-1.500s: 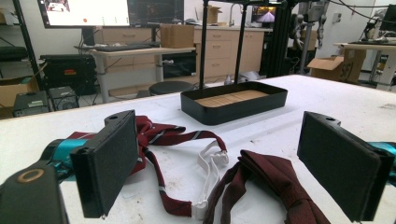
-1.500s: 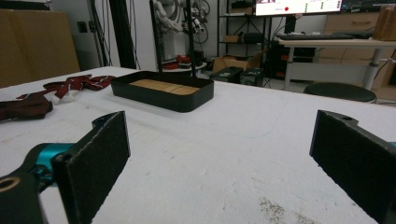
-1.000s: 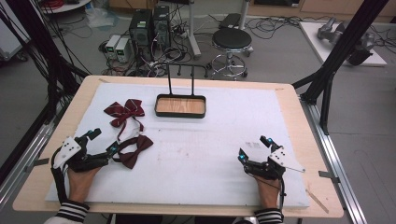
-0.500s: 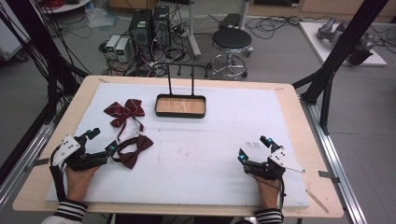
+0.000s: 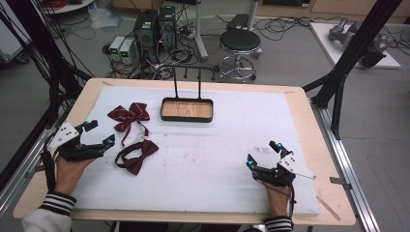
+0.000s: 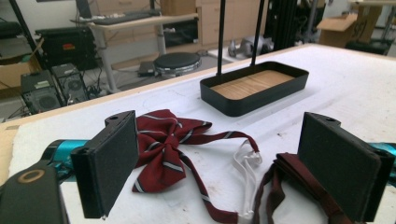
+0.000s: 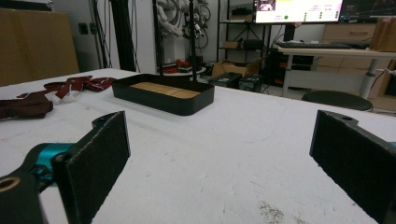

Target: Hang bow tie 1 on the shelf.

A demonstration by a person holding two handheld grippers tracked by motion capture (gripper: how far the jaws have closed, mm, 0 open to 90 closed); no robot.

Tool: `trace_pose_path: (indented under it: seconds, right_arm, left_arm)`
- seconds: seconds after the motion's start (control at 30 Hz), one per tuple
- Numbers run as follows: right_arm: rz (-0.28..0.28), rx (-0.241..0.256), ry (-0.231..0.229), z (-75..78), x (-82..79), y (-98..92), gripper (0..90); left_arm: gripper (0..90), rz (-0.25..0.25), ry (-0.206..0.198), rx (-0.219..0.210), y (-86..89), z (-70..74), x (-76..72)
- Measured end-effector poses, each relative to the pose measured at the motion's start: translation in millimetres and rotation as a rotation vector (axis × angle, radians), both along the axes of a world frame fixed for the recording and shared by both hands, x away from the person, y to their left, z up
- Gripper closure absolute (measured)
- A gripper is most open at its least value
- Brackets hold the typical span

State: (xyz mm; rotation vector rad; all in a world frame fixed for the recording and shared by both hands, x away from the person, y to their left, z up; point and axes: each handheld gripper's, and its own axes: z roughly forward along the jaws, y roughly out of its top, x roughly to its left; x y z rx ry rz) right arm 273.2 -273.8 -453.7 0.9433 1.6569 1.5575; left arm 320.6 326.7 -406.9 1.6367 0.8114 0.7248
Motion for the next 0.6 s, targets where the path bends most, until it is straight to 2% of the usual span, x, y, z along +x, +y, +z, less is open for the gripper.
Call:
trace_pose_path:
  seconds: [0.23,0.4,0.6]
  right_arm:
    - [0.003,0.007,0.001,-0.1,-0.1,-0.5,4.0]
    - [0.000,0.009,0.004,-0.1,-0.3,-0.3,4.0]
    - [0.000,0.010,0.005,-0.1,-0.4,-0.3,4.1]
  left_arm:
    - [13.1,-0.011,0.055,0.061,4.8,10.7,21.4]
    - [13.1,-0.024,0.116,0.116,5.2,16.6,37.3]
    - [13.1,-0.046,0.174,0.155,2.7,21.8,56.0]
